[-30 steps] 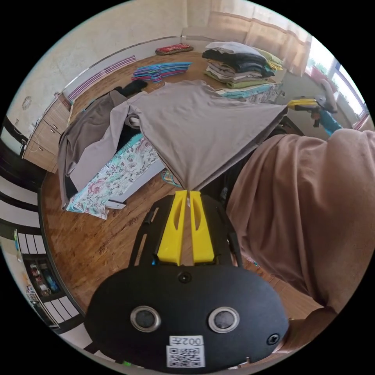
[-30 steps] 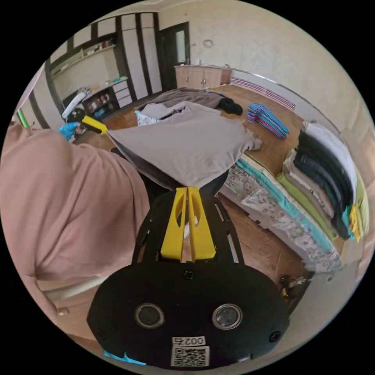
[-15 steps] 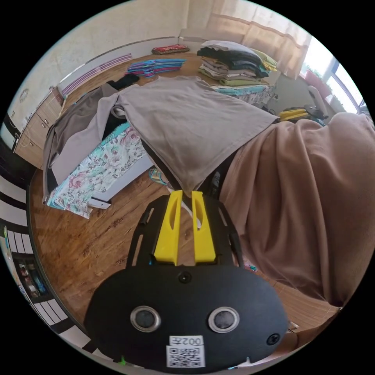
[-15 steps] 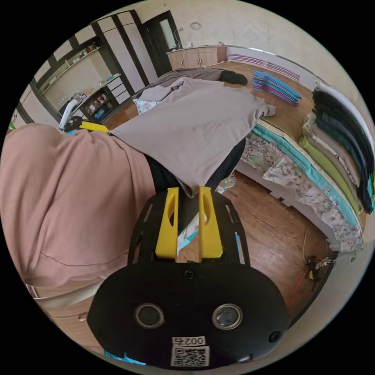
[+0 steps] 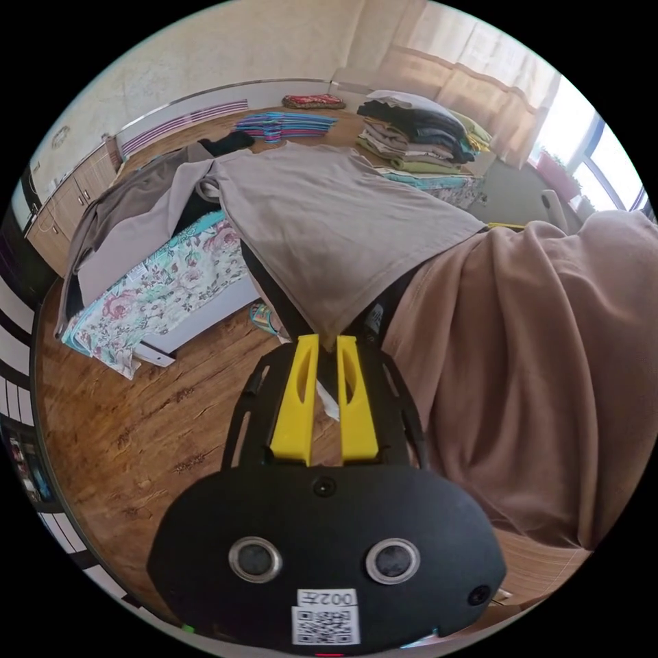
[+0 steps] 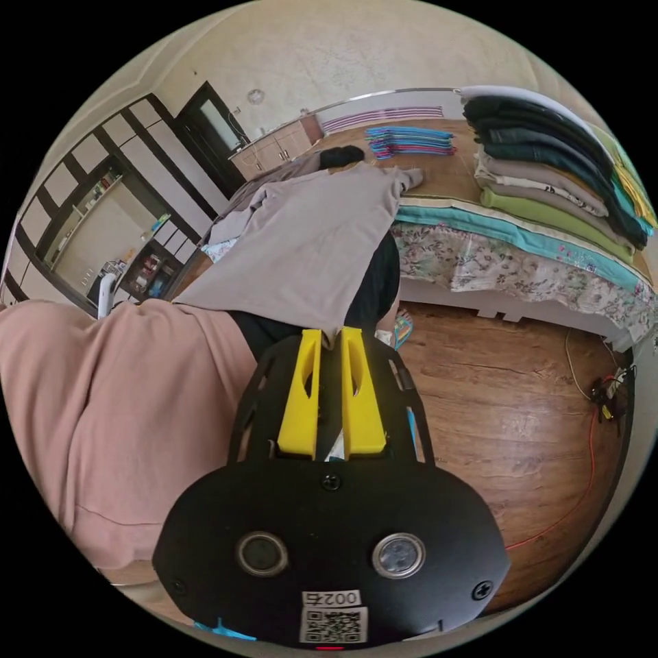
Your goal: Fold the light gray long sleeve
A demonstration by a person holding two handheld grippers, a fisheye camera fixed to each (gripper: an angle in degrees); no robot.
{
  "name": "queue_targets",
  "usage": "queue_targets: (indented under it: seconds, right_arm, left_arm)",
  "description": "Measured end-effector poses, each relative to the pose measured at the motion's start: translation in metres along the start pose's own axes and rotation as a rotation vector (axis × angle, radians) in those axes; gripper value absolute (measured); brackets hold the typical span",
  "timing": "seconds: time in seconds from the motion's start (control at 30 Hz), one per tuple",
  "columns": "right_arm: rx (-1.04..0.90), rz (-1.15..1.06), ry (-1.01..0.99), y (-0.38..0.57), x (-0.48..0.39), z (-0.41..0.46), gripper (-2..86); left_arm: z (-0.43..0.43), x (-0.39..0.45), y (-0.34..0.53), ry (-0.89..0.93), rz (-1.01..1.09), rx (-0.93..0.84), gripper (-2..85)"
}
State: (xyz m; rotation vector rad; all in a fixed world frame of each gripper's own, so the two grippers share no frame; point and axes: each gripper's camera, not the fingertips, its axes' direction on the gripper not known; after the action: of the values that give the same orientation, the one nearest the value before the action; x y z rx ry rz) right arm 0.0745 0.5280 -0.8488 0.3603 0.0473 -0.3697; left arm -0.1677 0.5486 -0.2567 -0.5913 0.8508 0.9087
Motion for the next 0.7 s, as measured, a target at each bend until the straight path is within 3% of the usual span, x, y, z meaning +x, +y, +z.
queue_targets:
  seconds: [0.13, 0.47, 0.7]
  right_arm:
    - [-0.008, -0.013, 0.032, 0.000, -0.004, 0.012, 0.1]
    - [0.066, -0.403, 0.359, -0.029, -0.059, -0.022, -0.9]
    - [-0.145, -0.415, 0.229, 0.012, -0.030, 0.045, -0.9]
  left_arm:
    - [-0.006, -0.002, 0.001, -0.029, 0.022, 0.006, -1.2]
    - [-0.054, 0.009, -0.008, -0.147, 0.118, 0.148, -1.0]
    - [-0.019, 0.009, -0.001, -0.071, 0.178, -0.013, -1.0]
